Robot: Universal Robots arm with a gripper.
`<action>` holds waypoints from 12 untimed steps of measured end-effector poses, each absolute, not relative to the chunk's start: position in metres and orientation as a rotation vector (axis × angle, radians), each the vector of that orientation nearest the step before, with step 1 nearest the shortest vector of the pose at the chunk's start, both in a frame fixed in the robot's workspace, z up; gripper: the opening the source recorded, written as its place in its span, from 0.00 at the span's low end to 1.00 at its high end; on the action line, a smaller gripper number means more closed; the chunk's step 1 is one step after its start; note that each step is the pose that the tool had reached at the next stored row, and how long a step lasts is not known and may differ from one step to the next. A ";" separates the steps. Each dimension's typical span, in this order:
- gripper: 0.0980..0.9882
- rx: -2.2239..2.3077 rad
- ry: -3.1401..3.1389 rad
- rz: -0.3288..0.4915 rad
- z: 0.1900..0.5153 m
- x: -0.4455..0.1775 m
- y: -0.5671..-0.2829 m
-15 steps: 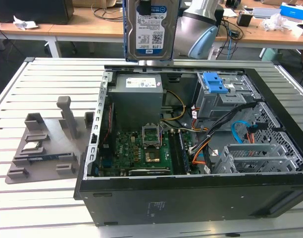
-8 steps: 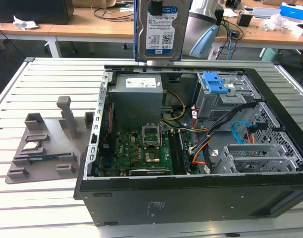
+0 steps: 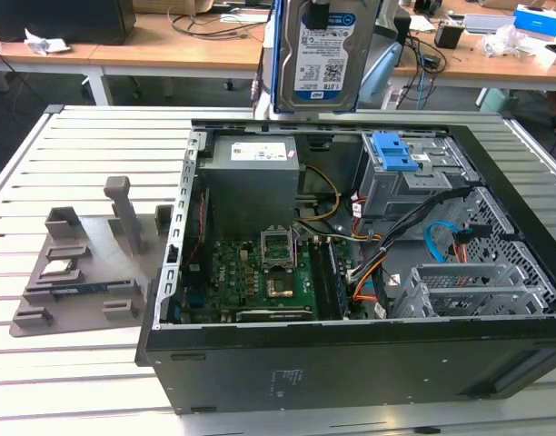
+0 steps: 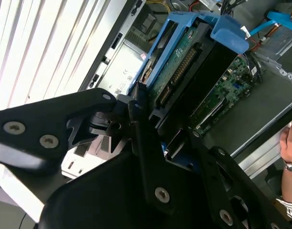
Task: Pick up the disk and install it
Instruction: 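Pick up the disk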
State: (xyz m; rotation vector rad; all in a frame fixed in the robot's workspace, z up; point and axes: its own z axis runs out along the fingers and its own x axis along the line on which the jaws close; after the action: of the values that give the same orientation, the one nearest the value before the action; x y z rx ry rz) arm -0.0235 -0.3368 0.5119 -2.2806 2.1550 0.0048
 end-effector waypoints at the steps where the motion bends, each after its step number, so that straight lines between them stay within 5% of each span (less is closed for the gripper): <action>1: 0.30 -2.281 2.155 0.005 0.512 -0.023 -0.337; 12: 0.30 -2.281 2.155 0.005 0.512 -0.023 -0.350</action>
State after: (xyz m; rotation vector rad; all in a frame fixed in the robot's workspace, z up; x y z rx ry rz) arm -0.0233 -0.3499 0.5117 -2.2806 2.1552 0.0047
